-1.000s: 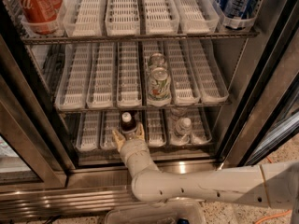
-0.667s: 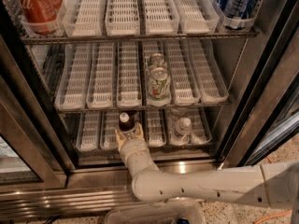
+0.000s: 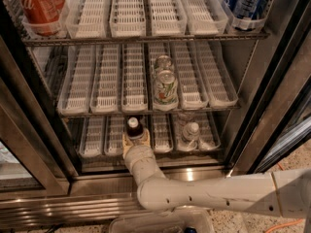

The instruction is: Pick blue plastic bottle from bottom shelf of fridge

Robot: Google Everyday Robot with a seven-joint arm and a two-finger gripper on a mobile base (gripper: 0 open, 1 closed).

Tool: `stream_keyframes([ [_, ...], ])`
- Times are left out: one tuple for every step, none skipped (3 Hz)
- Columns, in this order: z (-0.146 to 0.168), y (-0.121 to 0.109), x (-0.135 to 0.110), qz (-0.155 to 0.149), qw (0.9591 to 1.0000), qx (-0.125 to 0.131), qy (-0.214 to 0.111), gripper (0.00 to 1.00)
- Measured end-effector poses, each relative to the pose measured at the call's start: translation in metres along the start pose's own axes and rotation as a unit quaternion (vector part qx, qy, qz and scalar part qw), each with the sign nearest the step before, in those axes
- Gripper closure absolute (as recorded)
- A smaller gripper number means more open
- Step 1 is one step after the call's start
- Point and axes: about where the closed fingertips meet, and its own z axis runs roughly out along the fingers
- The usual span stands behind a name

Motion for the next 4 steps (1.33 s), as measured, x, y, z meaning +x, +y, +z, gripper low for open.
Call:
stream_keyframes([
  [0.000,0.000,0.000,0.001,1.0000,0.000,0.000,1.00],
  [-0.004,0.003,-0.010,0.006,0.9999,-0.002,-0.014,1.00],
  [-0.006,0.003,-0.018,0.008,0.9996,-0.003,-0.026,1.00],
  [-0.008,0.002,-0.024,0.013,0.9992,-0.002,-0.038,1.00],
])
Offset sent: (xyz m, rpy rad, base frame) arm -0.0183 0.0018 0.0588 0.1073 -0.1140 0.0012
